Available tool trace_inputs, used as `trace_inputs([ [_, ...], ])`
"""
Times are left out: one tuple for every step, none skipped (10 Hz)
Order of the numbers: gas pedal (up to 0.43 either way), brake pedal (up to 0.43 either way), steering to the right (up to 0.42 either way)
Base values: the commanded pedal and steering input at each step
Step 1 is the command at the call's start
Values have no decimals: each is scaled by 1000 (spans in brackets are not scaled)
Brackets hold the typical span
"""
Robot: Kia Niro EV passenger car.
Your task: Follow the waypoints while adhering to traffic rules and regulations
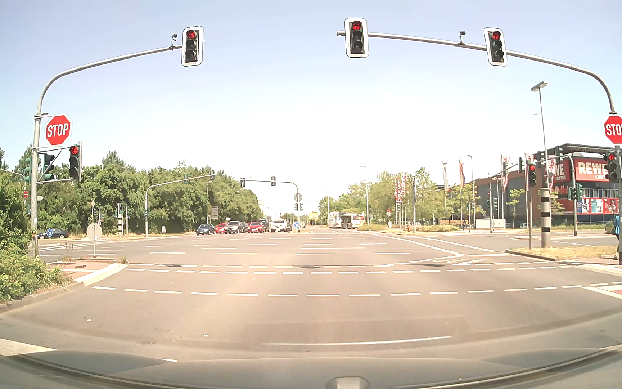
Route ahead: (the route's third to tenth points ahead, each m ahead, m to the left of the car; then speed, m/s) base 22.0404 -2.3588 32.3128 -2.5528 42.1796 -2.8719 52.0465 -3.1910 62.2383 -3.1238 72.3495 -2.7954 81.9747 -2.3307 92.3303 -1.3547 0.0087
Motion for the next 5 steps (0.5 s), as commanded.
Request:
trace_inputs([
  [0, 293, -4],
  [0, 293, -4],
  [0, 293, -4],
  [0, 293, -4],
  [0, 293, -4],
])
